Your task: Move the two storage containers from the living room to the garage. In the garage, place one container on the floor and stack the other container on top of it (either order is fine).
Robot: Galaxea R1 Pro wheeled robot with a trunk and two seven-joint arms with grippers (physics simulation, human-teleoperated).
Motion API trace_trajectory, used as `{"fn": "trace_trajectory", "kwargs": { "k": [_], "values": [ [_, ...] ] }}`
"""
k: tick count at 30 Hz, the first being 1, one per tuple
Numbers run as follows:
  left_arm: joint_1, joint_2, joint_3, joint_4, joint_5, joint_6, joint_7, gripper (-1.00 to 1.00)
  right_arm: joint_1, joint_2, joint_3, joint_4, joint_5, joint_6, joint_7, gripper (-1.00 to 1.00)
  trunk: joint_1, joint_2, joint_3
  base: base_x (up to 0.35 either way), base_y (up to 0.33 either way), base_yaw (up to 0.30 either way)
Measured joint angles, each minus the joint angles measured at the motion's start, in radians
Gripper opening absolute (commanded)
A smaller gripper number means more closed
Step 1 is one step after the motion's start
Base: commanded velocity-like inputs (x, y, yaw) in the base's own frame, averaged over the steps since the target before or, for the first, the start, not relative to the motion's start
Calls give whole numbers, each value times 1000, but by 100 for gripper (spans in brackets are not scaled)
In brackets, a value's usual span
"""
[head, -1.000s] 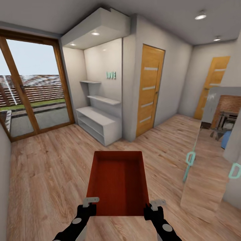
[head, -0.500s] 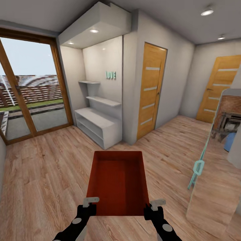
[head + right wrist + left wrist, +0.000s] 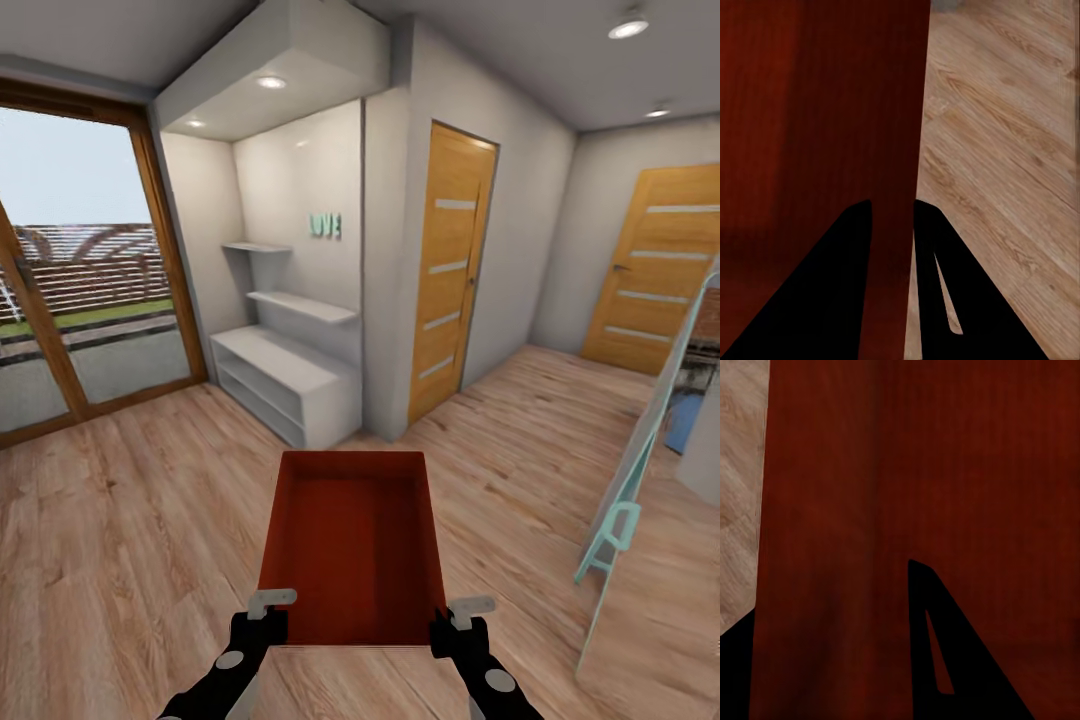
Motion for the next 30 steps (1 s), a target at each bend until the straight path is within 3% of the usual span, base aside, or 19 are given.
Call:
{"fn": "trace_trajectory", "kwargs": {
  "k": [9,24,30],
  "values": [
    [0,0,-1,0,1,0,0,-100,0,0,0,0,0,0,0,-100,0,0,0,226,246,-256],
    [0,0,0,1,1,-1,0,-100,0,0,0,0,1,0,0,-100,0,0,0,25,319,-253],
    [0,0,1,1,0,-1,0,-100,0,0,1,0,1,0,0,-100,0,0,0,236,235,-60]
  ]
}}
